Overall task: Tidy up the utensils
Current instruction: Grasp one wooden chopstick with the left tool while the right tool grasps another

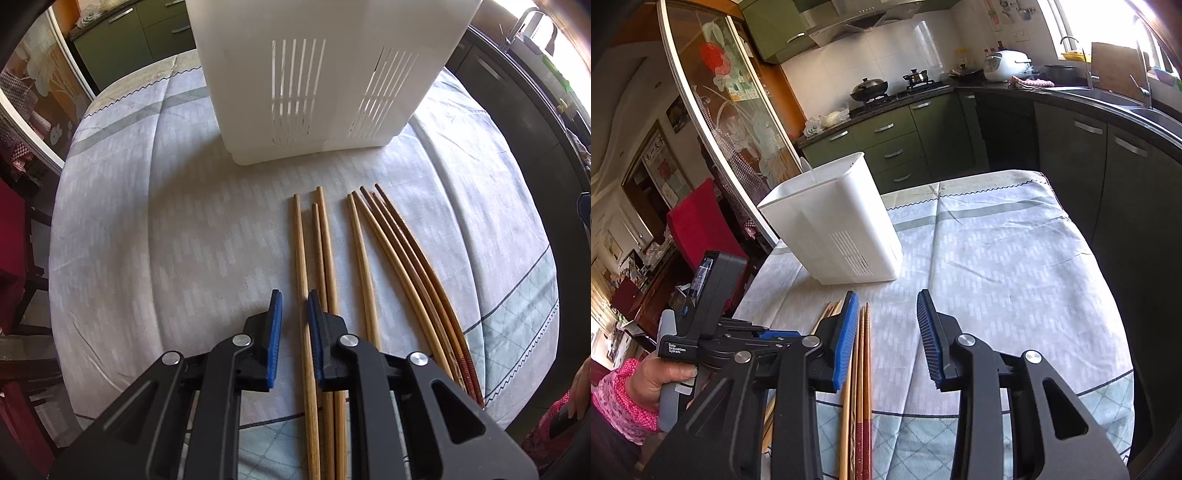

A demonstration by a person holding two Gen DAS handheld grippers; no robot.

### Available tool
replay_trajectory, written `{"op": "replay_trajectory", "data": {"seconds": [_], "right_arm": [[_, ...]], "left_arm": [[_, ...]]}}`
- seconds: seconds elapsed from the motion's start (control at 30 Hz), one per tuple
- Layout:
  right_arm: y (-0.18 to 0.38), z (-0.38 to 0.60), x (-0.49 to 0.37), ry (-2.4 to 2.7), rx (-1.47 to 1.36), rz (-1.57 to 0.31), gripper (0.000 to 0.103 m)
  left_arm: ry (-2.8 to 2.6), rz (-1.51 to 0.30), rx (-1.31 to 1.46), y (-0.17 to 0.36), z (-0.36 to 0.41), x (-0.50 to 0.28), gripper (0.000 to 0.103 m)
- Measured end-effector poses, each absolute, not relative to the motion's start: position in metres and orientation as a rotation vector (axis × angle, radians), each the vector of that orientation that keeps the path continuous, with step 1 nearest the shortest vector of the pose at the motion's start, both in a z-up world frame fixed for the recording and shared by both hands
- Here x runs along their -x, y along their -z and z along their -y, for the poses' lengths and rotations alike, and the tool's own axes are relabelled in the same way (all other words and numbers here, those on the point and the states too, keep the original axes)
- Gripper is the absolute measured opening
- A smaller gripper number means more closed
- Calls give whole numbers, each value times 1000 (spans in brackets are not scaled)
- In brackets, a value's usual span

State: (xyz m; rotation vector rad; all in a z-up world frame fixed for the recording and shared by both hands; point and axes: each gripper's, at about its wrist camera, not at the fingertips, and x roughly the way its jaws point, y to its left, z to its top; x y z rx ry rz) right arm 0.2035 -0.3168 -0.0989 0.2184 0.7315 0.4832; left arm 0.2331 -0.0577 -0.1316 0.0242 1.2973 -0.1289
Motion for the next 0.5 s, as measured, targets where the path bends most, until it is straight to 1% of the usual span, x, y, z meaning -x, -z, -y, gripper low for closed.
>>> {"op": "replay_trajectory", "data": {"seconds": [0.13,0.23,0.27,0.3,0.4,0.5], "right_arm": [[100,315,-205,-486,-221,-740,37],[100,312,-205,-488,-214,-745,37],[100,312,-205,-488,-212,-746,37],[99,311,-205,-489,-210,-749,37],[100,307,-207,-491,-192,-764,37],[104,299,-212,-517,-160,-820,37]], "left_arm": [[130,-1299,-53,136,66,-235,14],[128,-1290,-80,140,81,-238,13],[127,-1287,-85,140,82,-238,11],[129,-1285,-87,140,82,-238,7],[134,-1288,-67,140,80,-239,6],[128,-1266,-37,134,67,-238,6]]}}
